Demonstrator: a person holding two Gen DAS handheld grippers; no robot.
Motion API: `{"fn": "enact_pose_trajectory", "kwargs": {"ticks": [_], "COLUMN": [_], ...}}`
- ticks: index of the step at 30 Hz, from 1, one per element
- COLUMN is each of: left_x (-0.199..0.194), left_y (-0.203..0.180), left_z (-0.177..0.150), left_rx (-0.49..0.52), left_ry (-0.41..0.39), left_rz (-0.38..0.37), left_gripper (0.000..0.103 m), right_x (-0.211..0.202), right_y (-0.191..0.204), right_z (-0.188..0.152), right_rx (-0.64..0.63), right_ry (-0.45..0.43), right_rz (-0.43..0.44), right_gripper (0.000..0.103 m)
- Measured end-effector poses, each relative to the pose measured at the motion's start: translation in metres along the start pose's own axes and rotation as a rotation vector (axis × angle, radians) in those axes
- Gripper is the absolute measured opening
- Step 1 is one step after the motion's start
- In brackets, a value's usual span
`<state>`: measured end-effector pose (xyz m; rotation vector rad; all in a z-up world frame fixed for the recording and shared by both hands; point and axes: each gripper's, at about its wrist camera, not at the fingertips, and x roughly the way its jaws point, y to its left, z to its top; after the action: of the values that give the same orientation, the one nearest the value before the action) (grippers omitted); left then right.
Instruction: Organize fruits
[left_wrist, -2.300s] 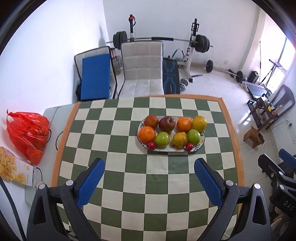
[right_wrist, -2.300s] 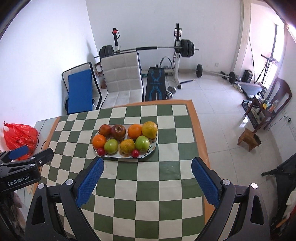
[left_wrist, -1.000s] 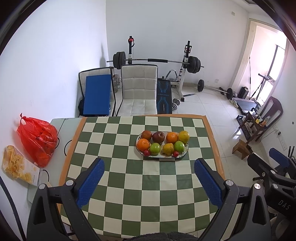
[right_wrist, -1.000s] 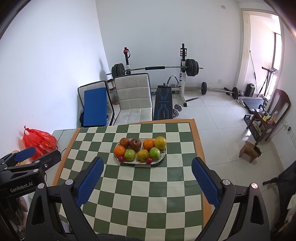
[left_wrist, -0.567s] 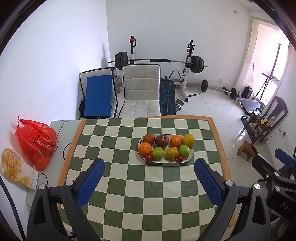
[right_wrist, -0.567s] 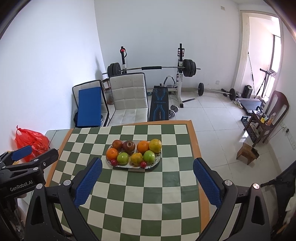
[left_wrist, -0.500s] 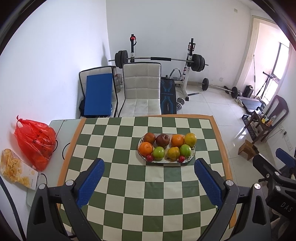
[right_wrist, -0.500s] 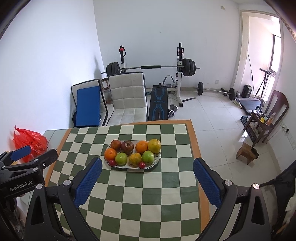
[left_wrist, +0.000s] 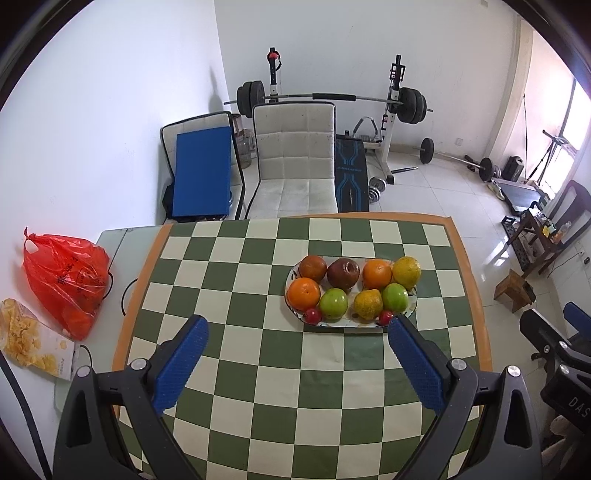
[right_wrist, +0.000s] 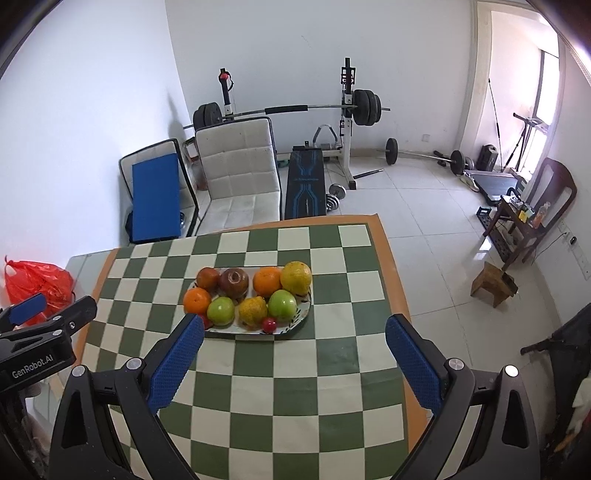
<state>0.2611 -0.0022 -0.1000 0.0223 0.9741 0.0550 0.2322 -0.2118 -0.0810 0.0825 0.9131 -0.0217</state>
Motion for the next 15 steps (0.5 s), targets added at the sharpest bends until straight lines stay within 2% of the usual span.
{"fn": "enact_pose_trajectory", "kwargs": {"ticks": [7, 15], "left_x": [0.019, 0.025], "left_y": [-0.003, -0.005], "left_z": [0.003, 0.003], "left_rx": [-0.003, 0.004], "left_ry": [0.026, 0.034], "left_rz": [0.012, 0.013], "left_gripper": [0.1, 0.1], "right_x": [0.03, 0.038], "right_y": [-0.001, 0.001], "right_z": [0.002, 0.003], "right_rx": [-0.021, -0.038], "right_ry": [0.035, 0.043], "right_rz": [-0.019, -0.022], "right_gripper": [0.101, 0.101]}}
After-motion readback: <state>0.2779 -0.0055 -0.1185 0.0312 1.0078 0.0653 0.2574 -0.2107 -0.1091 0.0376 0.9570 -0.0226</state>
